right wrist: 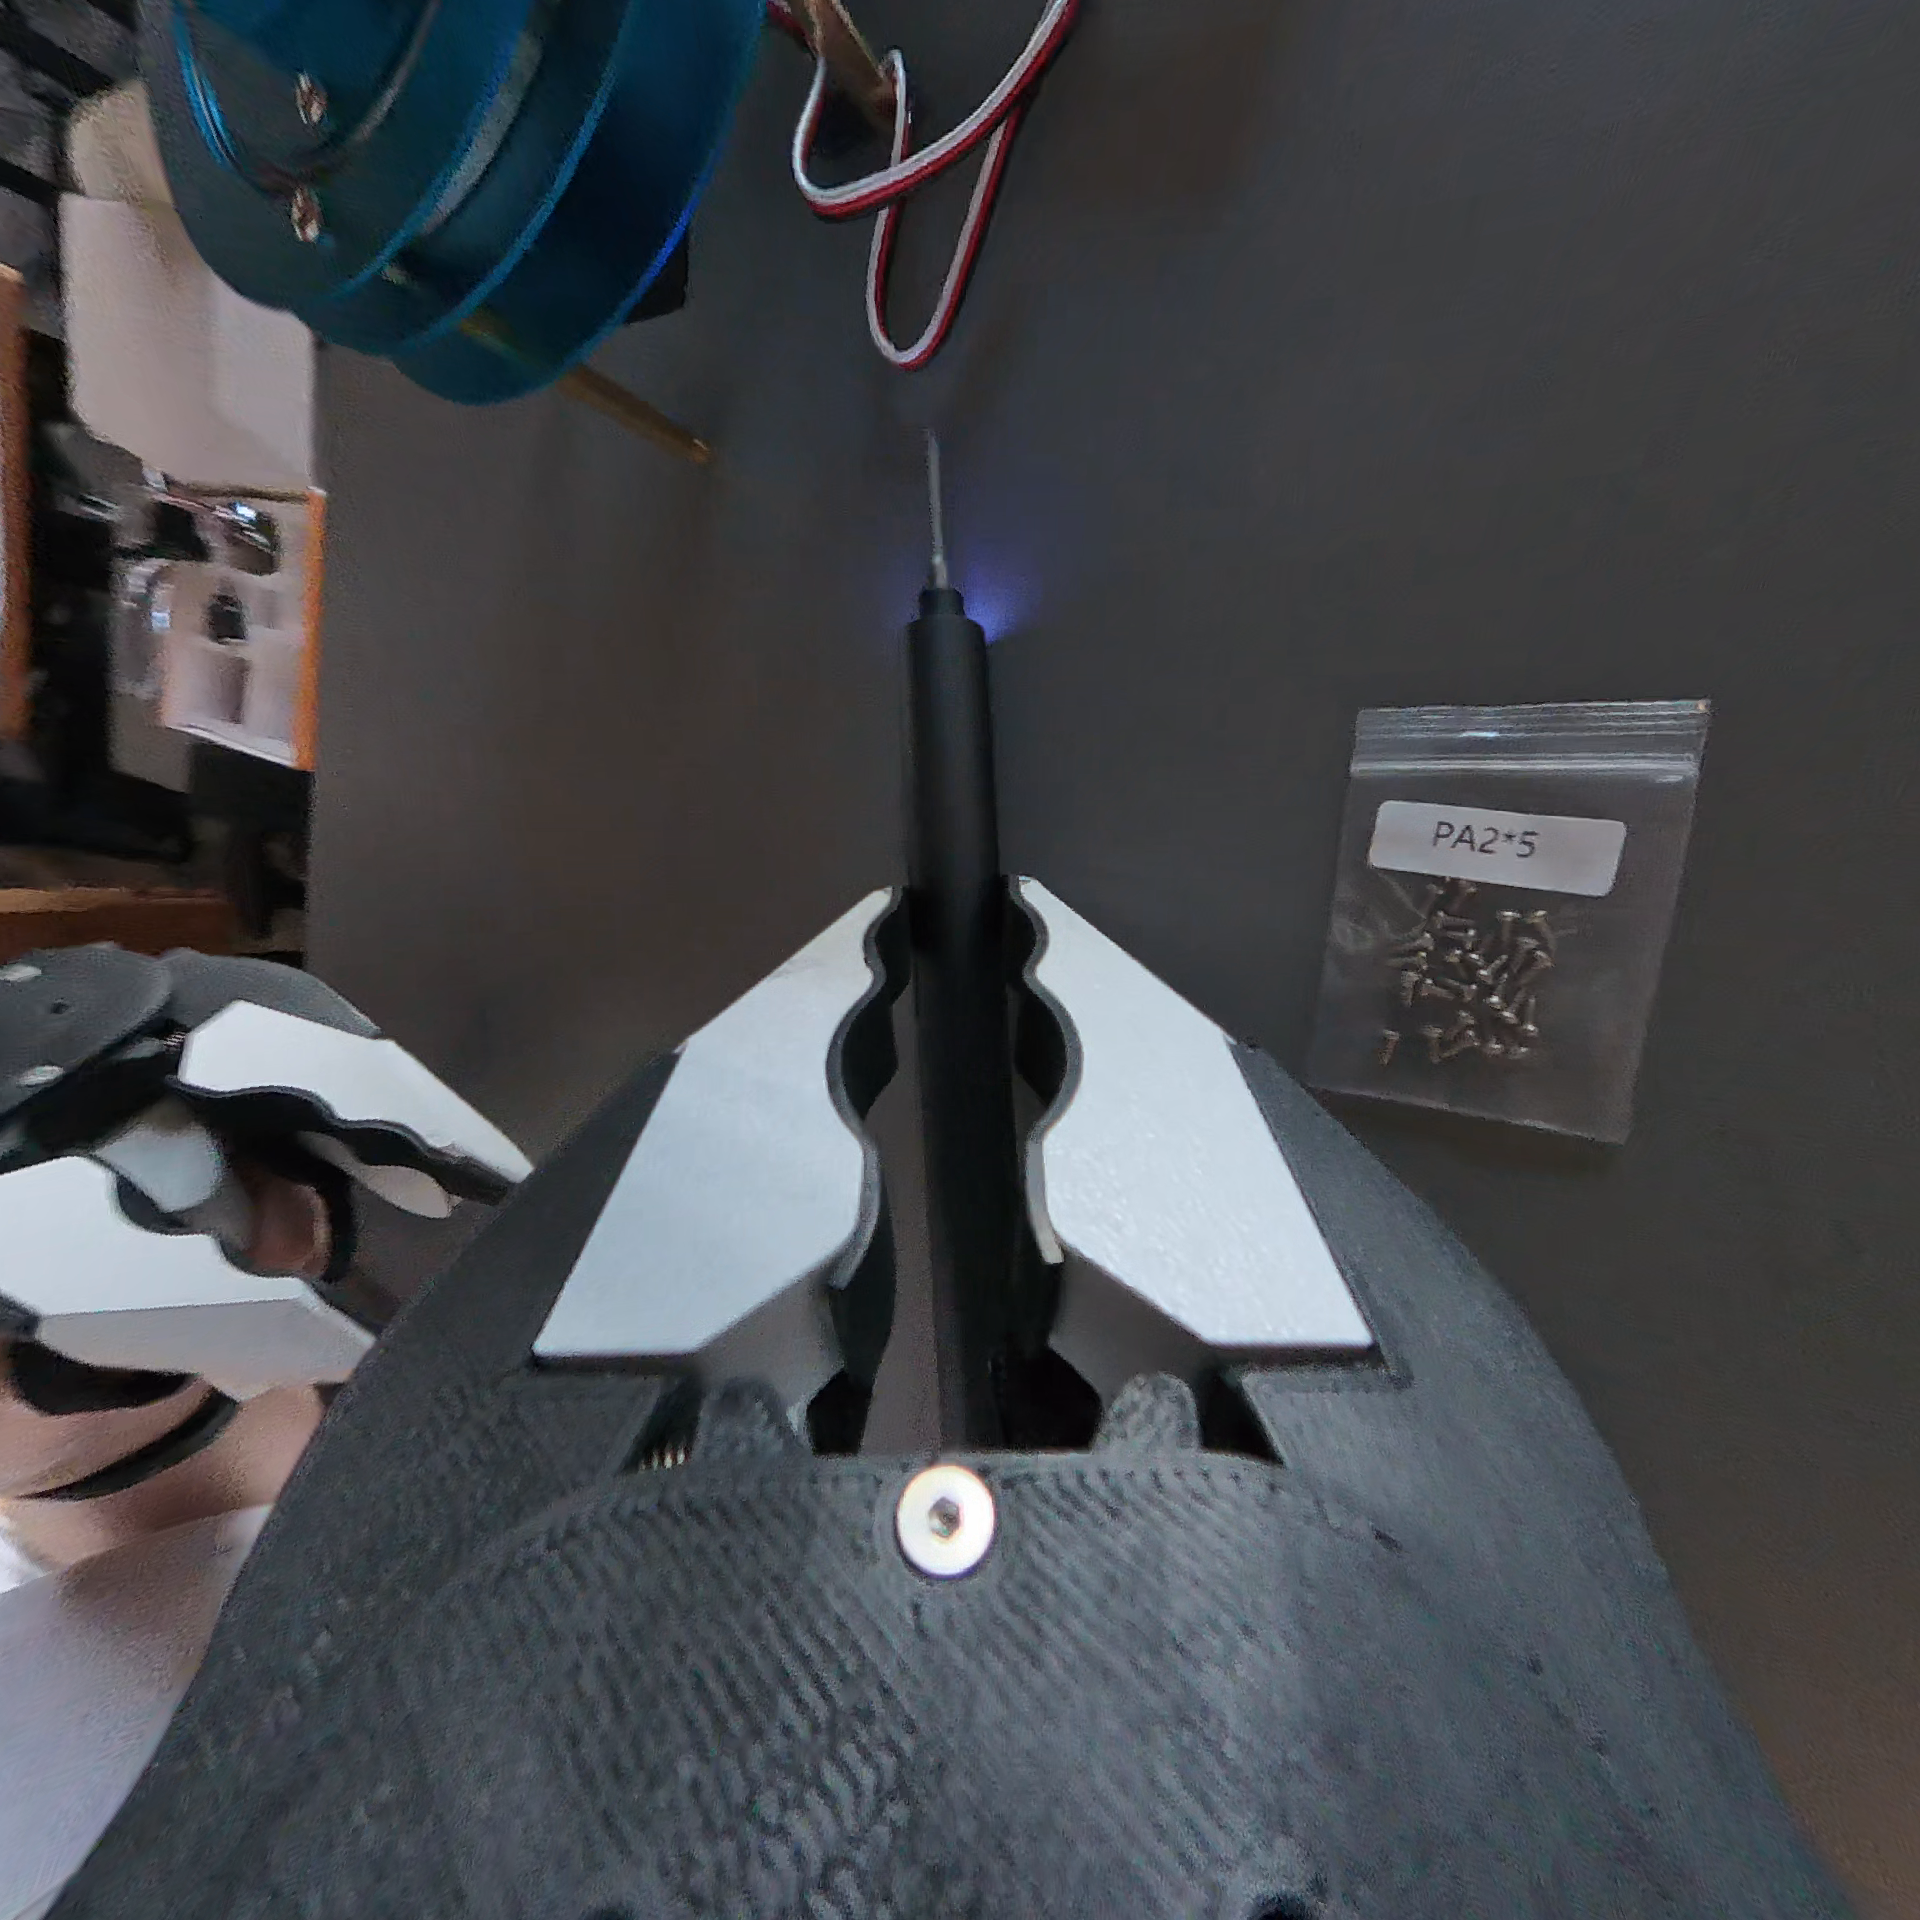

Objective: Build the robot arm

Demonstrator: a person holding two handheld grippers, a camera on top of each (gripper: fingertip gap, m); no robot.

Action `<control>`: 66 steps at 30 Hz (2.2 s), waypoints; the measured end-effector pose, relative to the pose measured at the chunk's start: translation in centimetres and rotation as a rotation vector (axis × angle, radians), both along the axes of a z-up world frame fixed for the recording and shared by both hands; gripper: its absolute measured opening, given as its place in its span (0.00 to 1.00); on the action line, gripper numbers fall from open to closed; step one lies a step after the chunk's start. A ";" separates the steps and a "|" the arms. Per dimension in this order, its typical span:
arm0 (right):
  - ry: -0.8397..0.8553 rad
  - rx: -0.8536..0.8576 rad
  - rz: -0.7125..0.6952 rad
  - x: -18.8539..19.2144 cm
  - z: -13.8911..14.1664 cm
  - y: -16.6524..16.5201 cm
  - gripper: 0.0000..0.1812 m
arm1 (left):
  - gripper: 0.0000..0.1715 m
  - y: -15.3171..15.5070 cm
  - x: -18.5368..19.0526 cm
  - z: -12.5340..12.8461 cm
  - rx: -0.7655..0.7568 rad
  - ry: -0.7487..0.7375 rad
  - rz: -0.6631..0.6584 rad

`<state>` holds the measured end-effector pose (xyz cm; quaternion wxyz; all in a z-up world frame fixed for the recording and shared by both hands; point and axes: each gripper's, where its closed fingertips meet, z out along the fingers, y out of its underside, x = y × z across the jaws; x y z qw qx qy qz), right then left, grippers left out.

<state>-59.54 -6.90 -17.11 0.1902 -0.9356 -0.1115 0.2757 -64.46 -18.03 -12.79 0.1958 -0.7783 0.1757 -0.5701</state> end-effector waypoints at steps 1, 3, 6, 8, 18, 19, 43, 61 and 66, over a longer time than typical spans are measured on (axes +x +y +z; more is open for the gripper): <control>-0.044 0.022 0.009 0.0 -0.1 -0.2 0.09 | 0.18 0.0 0.0 0.1 0.005 -0.001 -0.012; -0.129 0.088 0.021 0.1 -0.2 -0.2 0.09 | 0.18 0.0 0.0 -0.1 0.014 0.010 -0.023; -0.192 0.188 0.038 0.0 -0.2 -0.3 0.10 | 0.18 0.5 -0.4 -0.5 0.037 0.032 0.000; -0.193 0.260 0.059 -0.1 0.1 -0.3 0.11 | 0.18 0.8 -0.5 -0.6 0.054 0.030 0.037; -0.130 1.065 -0.055 14.8 12.7 -7.1 0.27 | 0.19 4.3 1.0 1.4 0.418 0.223 0.284; -0.142 1.049 -0.079 17.9 12.1 -8.2 0.34 | 0.19 4.7 1.5 1.7 0.469 0.258 0.312; -1.211 0.043 0.052 61.4 20.6 -4.9 0.06 | 0.43 9.6 20.7 11.7 0.601 0.538 0.815; -1.453 -0.353 0.167 56.4 31.4 19.0 0.06 | 0.40 22.8 23.9 18.2 0.674 0.450 0.878; -1.434 -0.328 0.134 58.6 34.1 21.6 0.07 | 0.41 21.5 24.4 16.4 0.637 0.548 0.921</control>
